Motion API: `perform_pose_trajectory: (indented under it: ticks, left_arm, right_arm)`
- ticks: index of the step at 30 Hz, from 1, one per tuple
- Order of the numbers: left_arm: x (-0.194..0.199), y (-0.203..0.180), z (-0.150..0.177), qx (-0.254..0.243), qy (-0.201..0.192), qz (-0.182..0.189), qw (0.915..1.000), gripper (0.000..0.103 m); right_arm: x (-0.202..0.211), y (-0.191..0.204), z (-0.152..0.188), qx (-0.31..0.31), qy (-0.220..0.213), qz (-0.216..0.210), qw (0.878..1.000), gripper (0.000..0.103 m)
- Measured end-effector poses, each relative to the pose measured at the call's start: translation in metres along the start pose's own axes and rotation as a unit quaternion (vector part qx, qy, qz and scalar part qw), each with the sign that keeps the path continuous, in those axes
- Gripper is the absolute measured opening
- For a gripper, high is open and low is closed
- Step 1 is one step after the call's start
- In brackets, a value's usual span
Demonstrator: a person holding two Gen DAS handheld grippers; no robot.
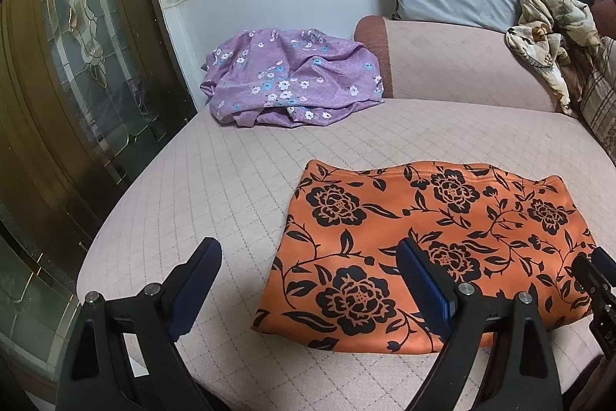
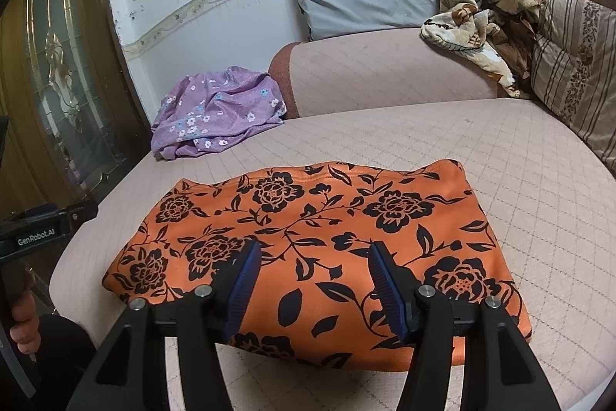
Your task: Fold small clothes
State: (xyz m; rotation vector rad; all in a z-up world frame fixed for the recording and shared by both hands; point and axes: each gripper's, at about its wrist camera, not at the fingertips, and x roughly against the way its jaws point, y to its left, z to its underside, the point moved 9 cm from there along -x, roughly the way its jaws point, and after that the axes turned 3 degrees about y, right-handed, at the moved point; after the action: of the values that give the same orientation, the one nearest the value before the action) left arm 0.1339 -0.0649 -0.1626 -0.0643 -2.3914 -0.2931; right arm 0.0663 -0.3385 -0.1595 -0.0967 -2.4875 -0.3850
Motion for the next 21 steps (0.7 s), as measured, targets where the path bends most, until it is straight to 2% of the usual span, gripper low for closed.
perform_pose_trajectory:
  ticks: [13, 16, 21]
  left_arm:
    - [-0.003, 0.003, 0.004, 0.000, 0.007, 0.000, 1.0000, 0.092]
    - [-0.012, 0.009, 0.014, 0.010, 0.031, 0.010, 0.9994, 0.092]
    - [-0.041, 0.038, 0.052, 0.042, 0.092, 0.005, 0.9949, 0.092]
  right_arm:
    - [-0.002, -0.001, 0.001, 0.001, 0.004, -0.001, 1.000, 0.061]
    - [-0.003, -0.001, 0.001, 0.000, 0.004, 0.000, 1.000, 0.061]
    - [-0.003, -0.002, 0.001, -0.007, 0.005, -0.002, 1.000, 0.061]
